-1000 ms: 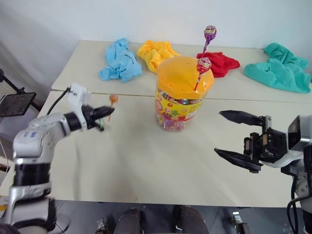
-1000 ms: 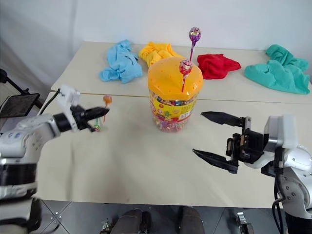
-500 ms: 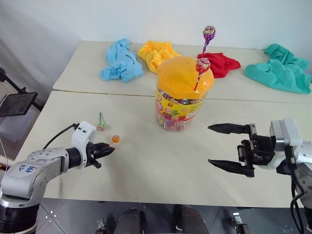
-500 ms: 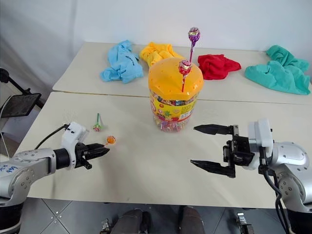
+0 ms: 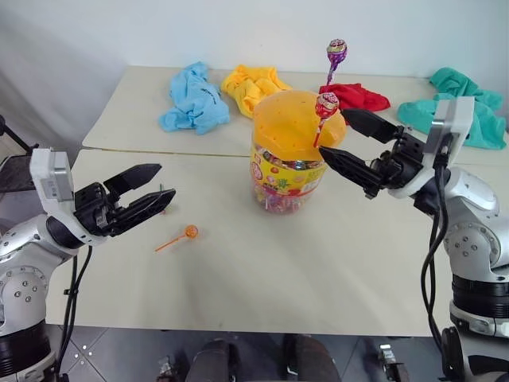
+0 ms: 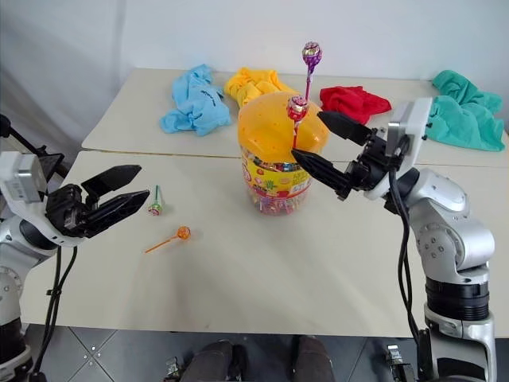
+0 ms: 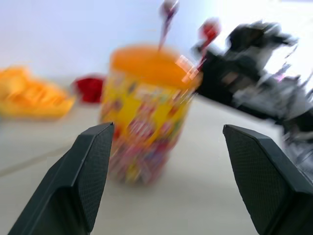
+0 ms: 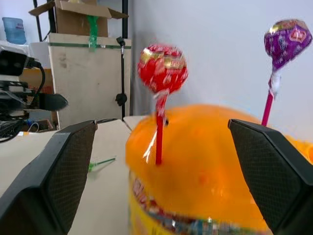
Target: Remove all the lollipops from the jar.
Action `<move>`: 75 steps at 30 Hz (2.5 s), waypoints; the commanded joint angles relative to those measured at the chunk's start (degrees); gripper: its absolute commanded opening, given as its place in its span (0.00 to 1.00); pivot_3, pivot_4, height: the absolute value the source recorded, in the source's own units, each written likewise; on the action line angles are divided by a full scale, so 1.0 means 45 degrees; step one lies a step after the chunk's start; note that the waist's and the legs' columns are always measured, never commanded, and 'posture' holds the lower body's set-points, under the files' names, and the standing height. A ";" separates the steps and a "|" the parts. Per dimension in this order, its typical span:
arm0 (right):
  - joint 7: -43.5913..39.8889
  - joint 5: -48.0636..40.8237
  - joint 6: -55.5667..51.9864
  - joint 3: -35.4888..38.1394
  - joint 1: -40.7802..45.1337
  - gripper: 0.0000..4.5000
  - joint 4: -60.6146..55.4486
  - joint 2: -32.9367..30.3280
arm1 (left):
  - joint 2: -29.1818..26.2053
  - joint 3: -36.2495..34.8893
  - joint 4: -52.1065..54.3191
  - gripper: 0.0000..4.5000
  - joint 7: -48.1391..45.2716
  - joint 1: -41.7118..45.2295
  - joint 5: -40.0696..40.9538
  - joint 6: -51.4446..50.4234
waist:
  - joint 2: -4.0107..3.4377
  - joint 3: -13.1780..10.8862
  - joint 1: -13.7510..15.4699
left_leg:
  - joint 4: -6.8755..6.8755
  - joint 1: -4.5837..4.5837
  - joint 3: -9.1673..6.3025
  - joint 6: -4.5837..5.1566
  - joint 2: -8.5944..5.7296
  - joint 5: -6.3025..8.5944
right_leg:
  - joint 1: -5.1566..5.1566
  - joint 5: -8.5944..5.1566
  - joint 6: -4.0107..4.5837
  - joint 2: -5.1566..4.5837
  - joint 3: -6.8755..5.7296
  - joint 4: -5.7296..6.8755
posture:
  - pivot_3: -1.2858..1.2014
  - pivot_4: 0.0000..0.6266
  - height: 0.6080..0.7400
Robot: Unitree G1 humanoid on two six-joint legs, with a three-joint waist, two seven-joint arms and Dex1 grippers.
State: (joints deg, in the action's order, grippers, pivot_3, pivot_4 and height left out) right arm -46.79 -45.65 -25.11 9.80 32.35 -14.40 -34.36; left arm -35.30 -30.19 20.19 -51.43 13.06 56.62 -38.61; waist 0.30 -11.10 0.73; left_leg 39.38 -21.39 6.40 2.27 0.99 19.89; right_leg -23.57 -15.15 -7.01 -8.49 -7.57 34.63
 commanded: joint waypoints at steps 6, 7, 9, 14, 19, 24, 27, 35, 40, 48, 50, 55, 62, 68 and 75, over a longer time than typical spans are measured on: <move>-0.0246 0.0202 -0.0223 -0.0398 0.0497 0.80 0.0075 0.0335 | 0.1016 0.1141 0.0339 0.85 0.0635 0.0843 0.0271 0.1005 | 0.0001 0.0000 0.0003 | 0.0018 -0.0006 0.0015 0.0004 -0.0011 -0.0001 | 0.0002 0.0001 -0.0002 0.0006 0.0007 -0.0002 | 0.52 0.24 1.00; -0.0234 0.0267 -0.0217 -0.0461 0.0531 0.72 0.0107 0.0400 | 0.1044 0.1266 0.0292 0.85 0.0718 0.0958 0.0266 0.1061 | 0.0001 0.0000 -0.0004 | 0.0020 -0.0005 0.0018 0.0005 -0.0011 -0.0001 | 0.0002 0.0001 -0.0002 0.0006 0.0009 -0.0002 | 0.52 0.24 1.00; -0.0094 0.0473 -0.0185 -0.0569 0.0579 0.58 0.0202 0.0539 | 0.1105 0.1487 0.0191 0.85 0.0897 0.1185 0.0226 0.1157 | 0.0001 0.0000 -0.0025 | 0.0021 -0.0005 0.0022 0.0005 -0.0007 -0.0001 | 0.0000 0.0001 -0.0002 0.0008 0.0010 -0.0001 | 0.52 0.24 1.00; 0.0102 0.0953 0.0045 -0.0567 0.0626 0.19 0.0371 0.0803 | 0.1124 0.1836 0.0054 0.85 0.1065 0.1480 0.0163 0.1374 | 0.0001 0.0000 -0.0171 | 0.0019 -0.0006 0.0021 0.0005 -0.0002 -0.0001 | -0.0001 0.0001 -0.0002 0.0014 0.0008 -0.0001 | 0.52 0.24 1.00; 0.0289 0.0375 0.0340 0.0105 0.0851 0.00 0.0421 0.1379 | 0.1145 0.2082 -0.0049 0.85 0.1040 0.1777 0.0294 0.1449 | 0.0001 0.0000 -0.0186 | 0.0019 -0.0006 0.0021 0.0004 0.0004 -0.0001 | -0.0002 0.0001 -0.0002 0.0018 0.0007 -0.0001 | 0.52 0.24 1.00; 0.0045 -0.2257 -0.0124 0.2558 0.0839 0.00 0.0282 0.0954 | 0.0917 0.2416 -0.0345 0.85 0.0193 0.2260 0.0332 0.1504 | 0.0001 0.0000 -0.0093 | 0.0023 -0.0016 0.0008 0.0005 -0.0004 -0.0001 | -0.0002 0.0001 -0.0002 0.0019 0.0007 -0.0002 | 0.52 0.24 1.00; -0.0592 -0.1358 -0.1060 0.3037 -0.0161 0.00 0.0920 -0.1475 | 0.0419 0.2640 -0.0458 0.85 -0.0335 0.2365 -0.0041 0.1530 | 0.0001 0.0000 0.0023 | 0.0023 -0.0017 0.0002 0.0031 -0.0016 0.0014 | 0.0001 0.0002 -0.0003 0.0013 0.0012 -0.0007 | 0.52 0.24 1.00; -0.3426 0.3215 0.0231 0.2772 -0.6237 0.00 0.2907 -0.6429 | -0.1452 0.4479 -0.0603 0.85 -0.3018 0.2271 -0.2568 0.2795 | 0.0002 0.0001 0.0083 | -0.0013 -0.0015 0.0120 0.0062 -0.0045 0.0033 | 0.0013 0.0019 -0.0036 0.0020 0.0001 -0.0148 | 0.52 0.24 1.00; -0.3314 0.4802 0.1413 0.1997 -0.7012 0.00 0.4005 -0.6107 | -0.1129 0.4619 -0.0545 0.85 -0.2920 0.2357 -0.2665 0.2919 | -0.0001 0.0000 -0.0098 | -0.0013 0.0028 0.0148 0.0042 -0.0002 0.0021 | 0.0020 0.0020 -0.0036 0.0032 0.0042 -0.0127 | 0.52 0.24 1.00; -0.3946 0.4897 0.1676 0.2047 -0.6929 0.36 0.4170 -0.5957 | -0.0866 0.3849 -0.0879 0.85 -0.1983 0.2243 -0.2673 0.3077 | -0.0005 -0.0002 -0.0124 | -0.0014 0.0026 0.0129 0.0040 0.0020 0.0020 | 0.0022 0.0020 -0.0036 0.0029 0.0038 -0.0121 | 0.52 0.24 1.00; -0.4150 0.4474 0.1587 0.2298 -0.6746 0.51 0.4000 -0.5792 | -0.0776 0.3624 -0.0866 0.85 -0.1802 0.2192 -0.2482 0.2997 | -0.0005 -0.0002 -0.0123 | -0.0013 0.0027 0.0125 0.0040 0.0021 0.0019 | 0.0024 0.0020 -0.0036 0.0030 0.0036 -0.0120 | 0.52 0.24 1.00; -0.2793 0.0536 0.0299 0.3605 -0.3314 0.73 0.2301 -0.3737 | 0.0441 0.2006 -0.1191 0.85 0.0457 0.2439 -0.0034 0.1920 | -0.0007 -0.0004 -0.0241 | -0.0001 0.0028 0.0125 0.0041 0.0026 0.0020 | 0.0026 0.0022 -0.0039 0.0027 0.0045 -0.0115 | 0.52 0.24 1.00; 0.1948 0.1392 -0.1811 0.1047 0.2280 0.73 0.2308 -0.0860 | 0.1514 0.1757 -0.1307 0.85 0.2014 0.2729 0.0523 0.1730 | -0.0025 -0.0015 -0.0129 | 0.0060 0.0015 0.0086 -0.0001 0.0055 0.0033 | 0.0001 0.0020 -0.0018 0.0039 0.0020 -0.0011 | 0.52 0.24 1.00; 0.2092 0.2012 -0.1666 -0.0204 0.4230 0.73 0.3223 0.0509 | 0.1745 0.2047 -0.1194 0.85 0.2057 0.2662 0.0309 0.1911 | -0.0026 -0.0015 -0.0005 | 0.0072 -0.0039 0.0070 0.0032 0.0015 0.0053 | -0.0032 0.0021 -0.0019 0.0028 0.0001 -0.0001 | 0.52 0.24 1.00; 0.2645 0.2653 -0.1870 -0.0401 0.5224 0.73 0.3832 0.1072 | 0.1619 0.1958 -0.0851 0.85 0.2082 0.2240 0.0515 0.1763 | -0.0026 -0.0015 -0.0158 | 0.0073 -0.0042 0.0073 0.0030 0.0005 0.0052 | -0.0030 0.0021 -0.0022 0.0033 -0.0008 -0.0005 | 0.52 0.24 1.00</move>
State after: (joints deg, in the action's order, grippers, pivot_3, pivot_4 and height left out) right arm -35.46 -33.62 -33.81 6.77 54.31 3.81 -29.69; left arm -27.54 -20.84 13.72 -42.01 23.21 58.14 -31.18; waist 0.18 -11.17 0.01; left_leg 39.71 -21.58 6.74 2.40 1.01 20.12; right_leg -23.70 -15.05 -7.11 -8.33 -7.60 34.61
